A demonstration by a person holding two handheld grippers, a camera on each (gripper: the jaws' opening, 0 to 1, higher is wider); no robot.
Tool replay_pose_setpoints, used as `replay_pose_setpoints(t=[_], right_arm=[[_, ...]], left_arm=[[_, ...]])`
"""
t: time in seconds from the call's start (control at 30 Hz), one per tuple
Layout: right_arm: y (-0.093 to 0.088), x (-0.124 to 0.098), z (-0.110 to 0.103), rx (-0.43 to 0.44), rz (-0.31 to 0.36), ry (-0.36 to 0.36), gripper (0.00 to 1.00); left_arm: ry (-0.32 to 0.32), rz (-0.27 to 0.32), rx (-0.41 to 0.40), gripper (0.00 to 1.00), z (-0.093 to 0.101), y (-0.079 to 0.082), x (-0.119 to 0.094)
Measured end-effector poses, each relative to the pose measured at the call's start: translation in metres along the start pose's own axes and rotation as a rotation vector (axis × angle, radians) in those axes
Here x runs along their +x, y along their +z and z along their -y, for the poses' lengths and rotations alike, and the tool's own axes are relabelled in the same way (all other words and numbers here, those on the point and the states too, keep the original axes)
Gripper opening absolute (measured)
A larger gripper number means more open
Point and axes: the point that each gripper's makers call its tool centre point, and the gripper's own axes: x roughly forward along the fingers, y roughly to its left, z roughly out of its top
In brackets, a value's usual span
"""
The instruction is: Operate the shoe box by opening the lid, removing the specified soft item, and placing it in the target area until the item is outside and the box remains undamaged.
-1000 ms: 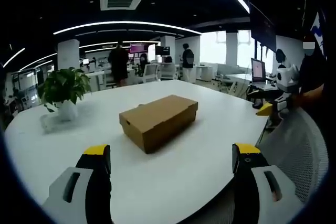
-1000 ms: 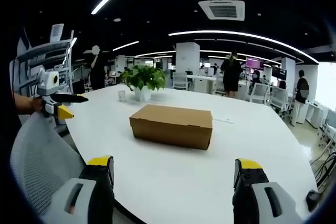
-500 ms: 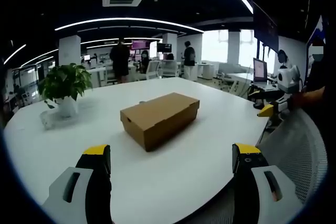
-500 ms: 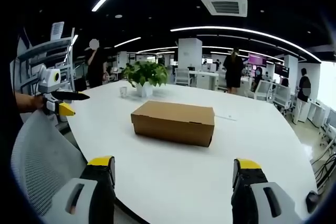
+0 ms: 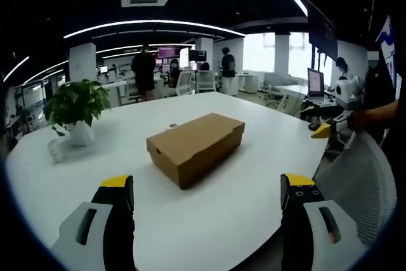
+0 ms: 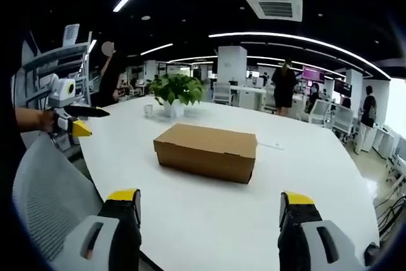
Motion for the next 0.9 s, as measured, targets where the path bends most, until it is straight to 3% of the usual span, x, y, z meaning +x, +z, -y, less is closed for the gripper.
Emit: replay_pose_setpoints(t=[0.27,0.63,0.9], right_arm=[[0.004,0.011,0.015,-0.019,-0.007,0.011,0.89],[0.003,0.033,0.035,-0.026,-0.023,0.026,0.88],[0.004,0.051,0.045,-0.060,-0.039,0.050,0.87]], left_arm=[[-0.016,-0.017,-0.002,1.00,-0.006,0.004,0.021],[-0.009,0.004,-0.035,1.00,-0.015,0.015,0.053],[-0.012,-0.013,-0.035,1.00,-0.024,0.012,0.075]])
